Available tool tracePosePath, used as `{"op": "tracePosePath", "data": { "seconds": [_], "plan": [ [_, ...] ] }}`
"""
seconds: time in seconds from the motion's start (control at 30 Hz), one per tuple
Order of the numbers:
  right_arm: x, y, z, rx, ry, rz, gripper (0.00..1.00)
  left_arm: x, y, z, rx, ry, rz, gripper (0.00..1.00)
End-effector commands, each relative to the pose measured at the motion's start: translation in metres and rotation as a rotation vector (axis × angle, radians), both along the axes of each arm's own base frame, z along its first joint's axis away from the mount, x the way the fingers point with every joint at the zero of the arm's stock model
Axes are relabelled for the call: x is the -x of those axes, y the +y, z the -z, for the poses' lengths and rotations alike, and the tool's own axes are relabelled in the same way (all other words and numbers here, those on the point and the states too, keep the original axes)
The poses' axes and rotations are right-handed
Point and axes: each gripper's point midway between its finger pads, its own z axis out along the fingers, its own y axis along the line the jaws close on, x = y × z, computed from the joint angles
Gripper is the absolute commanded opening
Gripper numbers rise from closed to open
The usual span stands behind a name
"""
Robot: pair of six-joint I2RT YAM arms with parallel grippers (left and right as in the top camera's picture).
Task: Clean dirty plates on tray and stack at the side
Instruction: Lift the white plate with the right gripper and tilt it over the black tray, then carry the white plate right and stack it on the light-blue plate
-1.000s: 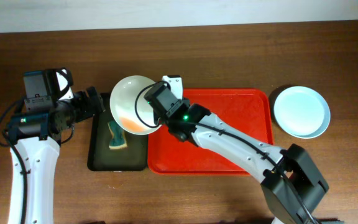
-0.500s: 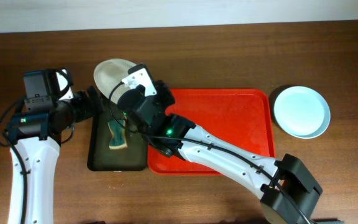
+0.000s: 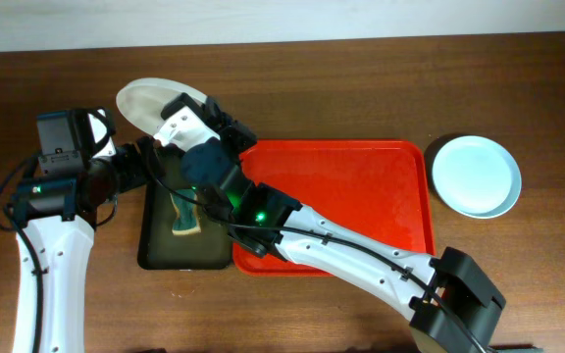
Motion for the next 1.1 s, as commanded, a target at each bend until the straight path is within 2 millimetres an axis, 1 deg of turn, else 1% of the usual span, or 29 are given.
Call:
{"op": "tracePosePath", "data": {
  "seconds": [0.0,0.07,0.6,0.63,0.67,0.7,0.8,0.87,0.9,0.97,1.07],
  "plan": [
    [0.001,-0.003,-0.014,-0.012,-0.028,0.029,0.04,0.000,0.002,-0.005,0.000,-0.013,-0.013,0.99],
    [0.000,-0.007,-0.014,-0.010,-0.031,0.056,0.04,0.000,0.002,-0.005,0.000,-0.013,-0.014,0.99],
    [0.000,-0.008,-0.012,-0.004,-0.026,0.057,0.04,0.000,0.002,-0.005,0.000,-0.013,-0.013,0.99],
    [0.000,-0.009,-0.011,0.006,-0.022,0.065,0.04,0.000,0.002,-0.005,0.000,-0.013,-0.013,0.99],
    [-0.001,-0.017,-0.011,0.010,-0.026,0.110,0.04,0.000,0.002,-0.005,0.000,-0.012,-0.014,0.99],
    [-0.001,-0.020,-0.012,-0.036,-0.023,0.130,0.04,0.000,0.002,-0.005,0.000,-0.012,-0.014,0.99],
    [-0.001,-0.025,-0.010,-0.034,-0.018,0.160,0.04,0.000,0.002,-0.005,0.000,-0.013,-0.013,0.99],
    [0.000,-0.031,-0.003,-0.032,0.000,0.193,0.04,0.000,0.002,-0.005,0.000,-0.013,-0.013,0.99],
    [0.000,-0.035,0.003,-0.097,0.023,0.220,0.04,0.000,0.002,-0.005,0.000,-0.012,-0.014,0.99],
    [0.000,-0.039,0.019,-0.118,0.077,0.228,0.04,0.000,0.002,-0.005,0.000,-0.013,-0.013,0.99],
    [0.000,-0.052,0.043,-0.175,0.161,0.277,0.04,0.000,0.002,-0.005,0.000,-0.013,-0.013,0.99]
  ]
}}
